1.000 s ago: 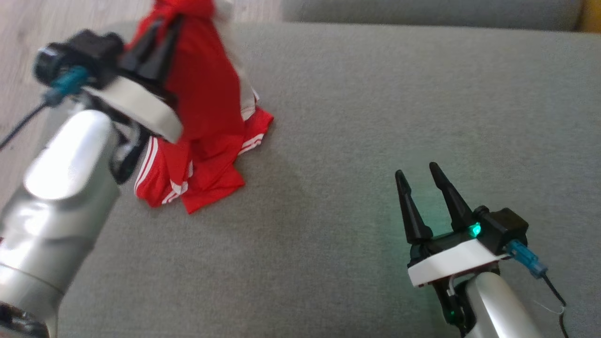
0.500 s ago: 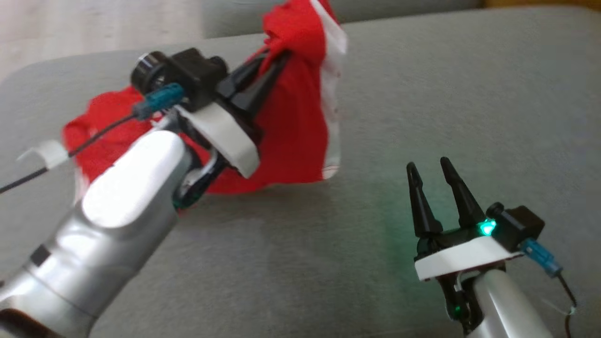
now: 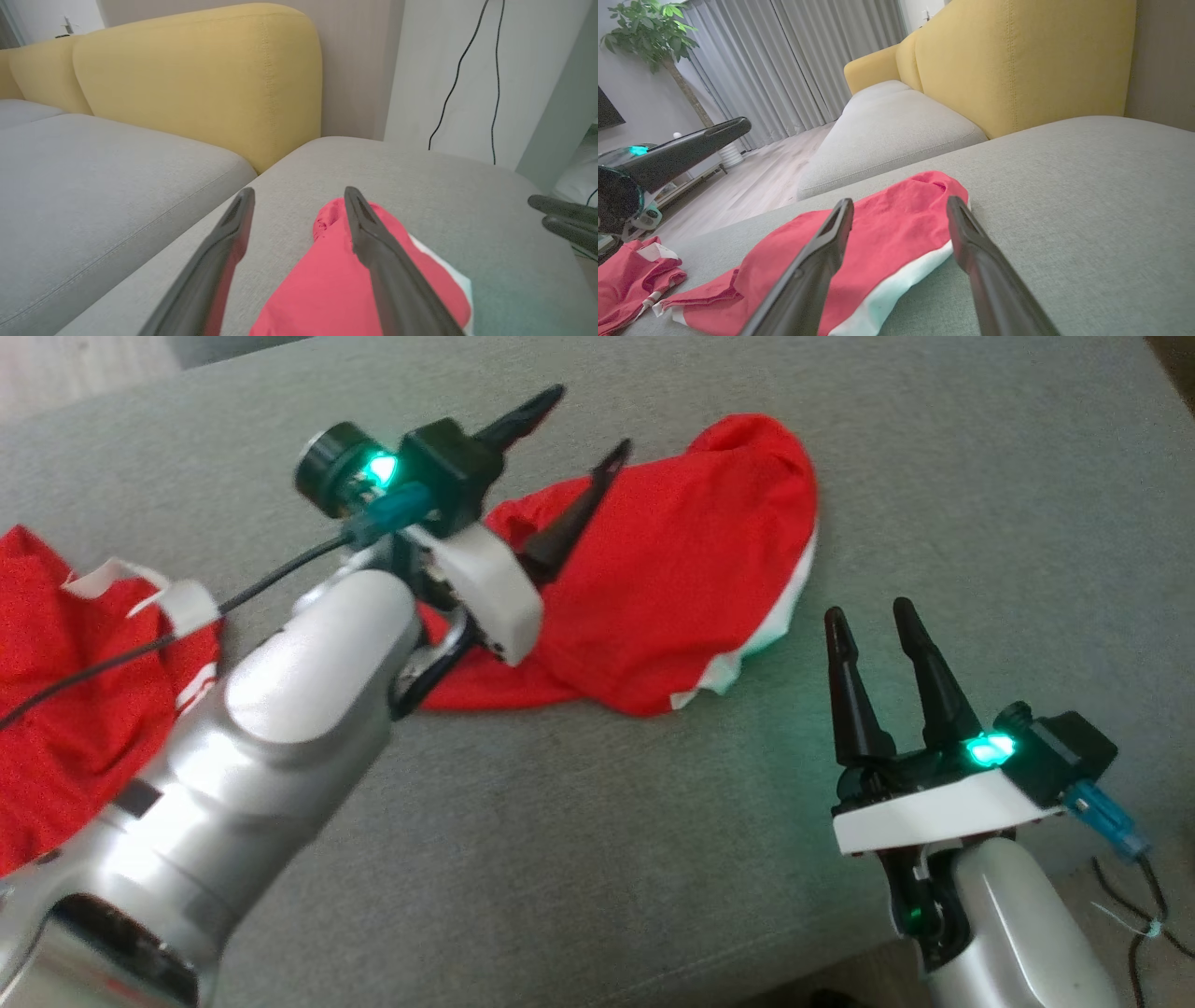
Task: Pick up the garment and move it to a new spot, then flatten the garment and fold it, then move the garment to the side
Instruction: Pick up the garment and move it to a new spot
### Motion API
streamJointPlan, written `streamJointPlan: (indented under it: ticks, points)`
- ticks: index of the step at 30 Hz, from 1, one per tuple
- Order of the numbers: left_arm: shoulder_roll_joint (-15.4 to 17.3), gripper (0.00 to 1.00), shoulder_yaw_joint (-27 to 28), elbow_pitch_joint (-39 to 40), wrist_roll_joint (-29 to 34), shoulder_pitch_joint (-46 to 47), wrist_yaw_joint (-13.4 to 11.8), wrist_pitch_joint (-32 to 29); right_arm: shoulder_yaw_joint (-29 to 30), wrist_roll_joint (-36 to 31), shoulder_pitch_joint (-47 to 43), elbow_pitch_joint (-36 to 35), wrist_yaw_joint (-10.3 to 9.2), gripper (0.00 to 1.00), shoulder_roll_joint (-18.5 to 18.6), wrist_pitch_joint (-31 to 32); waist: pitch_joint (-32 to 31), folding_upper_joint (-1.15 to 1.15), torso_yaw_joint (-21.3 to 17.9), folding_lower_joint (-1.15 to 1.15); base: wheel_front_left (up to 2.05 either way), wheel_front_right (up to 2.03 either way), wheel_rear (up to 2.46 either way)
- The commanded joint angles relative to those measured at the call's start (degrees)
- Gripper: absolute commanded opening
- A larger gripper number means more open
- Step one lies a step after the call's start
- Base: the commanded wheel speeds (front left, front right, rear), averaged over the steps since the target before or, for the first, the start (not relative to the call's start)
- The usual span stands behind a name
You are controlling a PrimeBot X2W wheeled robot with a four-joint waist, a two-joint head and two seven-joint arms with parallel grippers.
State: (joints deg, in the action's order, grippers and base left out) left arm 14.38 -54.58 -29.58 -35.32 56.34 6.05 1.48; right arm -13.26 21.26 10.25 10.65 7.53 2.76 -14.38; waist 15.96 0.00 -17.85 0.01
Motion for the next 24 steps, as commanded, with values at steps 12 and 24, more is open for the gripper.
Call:
streamJointPlan:
  ticks: [12, 24]
  points:
    - [9.0, 1.0, 6.5, 2.1, 1.5, -7.8, -7.0, 12.7, 3.6, -3.4, -0.9, 0.8, -0.04, 1.0, 0.1, -0.6, -6.9, 0.0, 13.5, -0.01, 0.0, 0.0, 0.0]
    - [8.0, 1.0, 17.3, 19.1, 6.0, -36.5, -19.1, 13.5, 6.5, -4.3, -6.0, 2.4, -0.04, 1.0, 0.1, -0.6, -11.7, 0.0, 19.9, -0.01, 0.0, 0.0, 0.0]
